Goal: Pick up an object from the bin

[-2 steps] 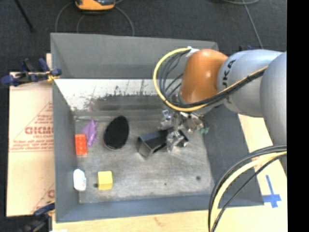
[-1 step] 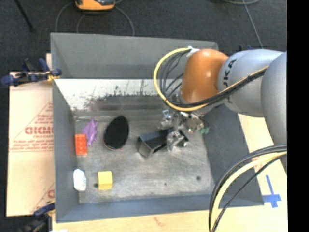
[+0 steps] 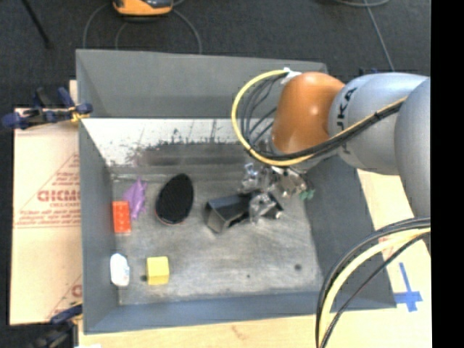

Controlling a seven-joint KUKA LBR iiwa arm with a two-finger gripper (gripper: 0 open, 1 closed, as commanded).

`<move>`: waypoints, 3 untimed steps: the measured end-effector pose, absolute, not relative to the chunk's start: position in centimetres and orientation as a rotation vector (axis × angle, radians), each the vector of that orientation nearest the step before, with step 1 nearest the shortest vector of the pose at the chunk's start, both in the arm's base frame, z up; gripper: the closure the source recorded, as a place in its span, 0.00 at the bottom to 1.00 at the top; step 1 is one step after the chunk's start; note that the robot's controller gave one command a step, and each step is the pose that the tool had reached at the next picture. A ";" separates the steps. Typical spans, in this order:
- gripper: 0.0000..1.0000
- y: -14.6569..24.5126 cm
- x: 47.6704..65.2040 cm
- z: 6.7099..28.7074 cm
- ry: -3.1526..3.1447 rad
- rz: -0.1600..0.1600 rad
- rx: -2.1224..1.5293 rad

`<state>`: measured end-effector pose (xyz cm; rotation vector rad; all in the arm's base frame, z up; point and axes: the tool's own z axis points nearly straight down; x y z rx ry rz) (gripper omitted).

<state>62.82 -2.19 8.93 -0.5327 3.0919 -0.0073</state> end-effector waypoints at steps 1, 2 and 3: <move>1.00 -2.1 62.7 9.4 3.093 -0.004 -0.532; 1.00 -2.1 62.6 10.2 3.096 -0.003 -0.534; 1.00 -2.1 62.5 11.3 3.102 -0.001 -0.535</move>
Offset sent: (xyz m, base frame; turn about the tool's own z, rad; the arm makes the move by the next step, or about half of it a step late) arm 0.0001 0.0001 0.0086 0.0000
